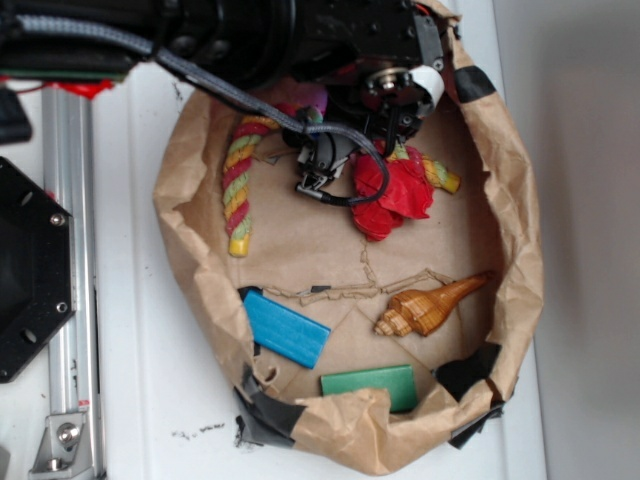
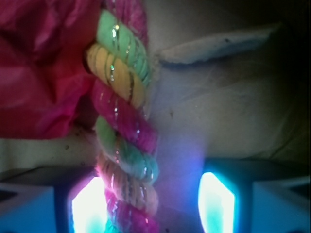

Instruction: Grab the multicolored rope.

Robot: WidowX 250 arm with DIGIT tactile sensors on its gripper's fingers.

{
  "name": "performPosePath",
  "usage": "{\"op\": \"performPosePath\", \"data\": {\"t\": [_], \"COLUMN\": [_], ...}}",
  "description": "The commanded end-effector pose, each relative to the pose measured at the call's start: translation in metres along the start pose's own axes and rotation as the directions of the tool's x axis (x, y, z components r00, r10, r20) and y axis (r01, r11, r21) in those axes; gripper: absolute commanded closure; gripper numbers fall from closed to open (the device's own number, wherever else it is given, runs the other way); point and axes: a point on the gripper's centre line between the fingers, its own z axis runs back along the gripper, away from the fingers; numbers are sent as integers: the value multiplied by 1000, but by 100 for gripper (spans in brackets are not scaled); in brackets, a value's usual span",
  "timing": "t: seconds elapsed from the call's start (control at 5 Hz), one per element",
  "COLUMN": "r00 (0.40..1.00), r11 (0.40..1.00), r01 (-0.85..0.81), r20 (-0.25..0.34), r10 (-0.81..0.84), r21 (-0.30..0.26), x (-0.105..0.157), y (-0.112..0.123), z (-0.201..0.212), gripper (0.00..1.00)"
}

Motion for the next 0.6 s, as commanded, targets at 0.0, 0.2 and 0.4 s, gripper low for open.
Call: {"op": "performPosePath", "data": {"t": [0.0, 0.2, 0.4], "r00": [999, 999, 999], "r11": [999, 999, 999], "r01": [-38, -43, -40], "r20": [-3, 14, 29], "r10": [38, 42, 39], "r21": [24, 34, 36], "x": [1, 1, 1], "y": [-4, -9, -12], "z": [-4, 6, 12], "gripper": [100, 100, 100]}}
